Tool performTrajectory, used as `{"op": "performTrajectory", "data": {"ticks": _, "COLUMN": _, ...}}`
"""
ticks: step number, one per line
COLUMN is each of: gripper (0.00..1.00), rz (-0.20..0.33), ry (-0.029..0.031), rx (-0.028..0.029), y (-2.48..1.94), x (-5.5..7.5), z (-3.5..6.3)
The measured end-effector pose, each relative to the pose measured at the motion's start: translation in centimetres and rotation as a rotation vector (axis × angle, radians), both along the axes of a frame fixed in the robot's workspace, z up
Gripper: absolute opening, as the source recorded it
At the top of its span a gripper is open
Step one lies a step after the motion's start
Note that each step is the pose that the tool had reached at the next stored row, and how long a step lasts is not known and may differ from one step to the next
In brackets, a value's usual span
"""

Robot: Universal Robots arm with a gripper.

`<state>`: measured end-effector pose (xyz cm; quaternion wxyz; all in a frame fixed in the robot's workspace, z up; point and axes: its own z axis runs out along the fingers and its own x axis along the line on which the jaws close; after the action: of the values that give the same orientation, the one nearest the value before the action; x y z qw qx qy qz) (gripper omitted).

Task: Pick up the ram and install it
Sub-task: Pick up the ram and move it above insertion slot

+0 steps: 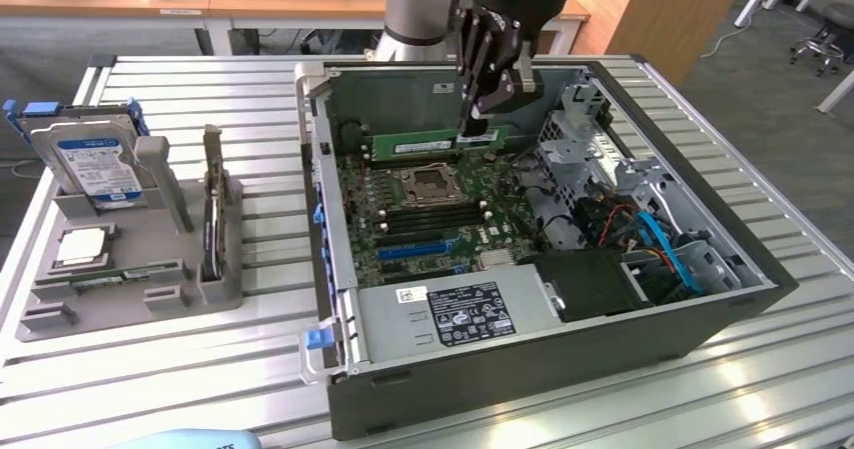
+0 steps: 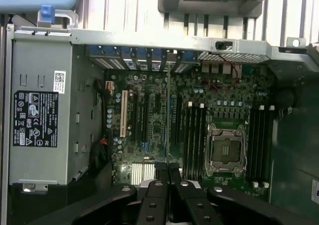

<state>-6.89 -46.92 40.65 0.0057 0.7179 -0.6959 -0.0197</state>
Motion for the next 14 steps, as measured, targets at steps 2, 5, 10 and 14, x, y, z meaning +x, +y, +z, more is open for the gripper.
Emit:
{"op": "performTrajectory", "data": {"ticks": 2, "gripper": 0.12, "rz": 0.0, "ry": 0.0, "rx": 0.0, "y": 0.0, "x": 0.4, "z": 0.0}}
{"op": "performTrajectory", "data": {"ticks": 5, "gripper": 0.12, "rz": 0.0, "ry": 0.0, "rx": 0.0, "y": 0.0, "x": 1.0, "z": 0.0}}
{"op": "performTrajectory", "data": {"ticks": 10, "gripper": 0.12, "rz": 0.0, "ry": 0.0, "rx": 0.0001, "y": 0.0, "x": 1.9, "z": 0.0}}
{"op": "performTrajectory", "data": {"ticks": 14, "gripper": 0.12, "rz": 0.0, "ry": 0.0, "rx": 0.0, "y": 0.0, "x": 2.3, "z": 0.0}}
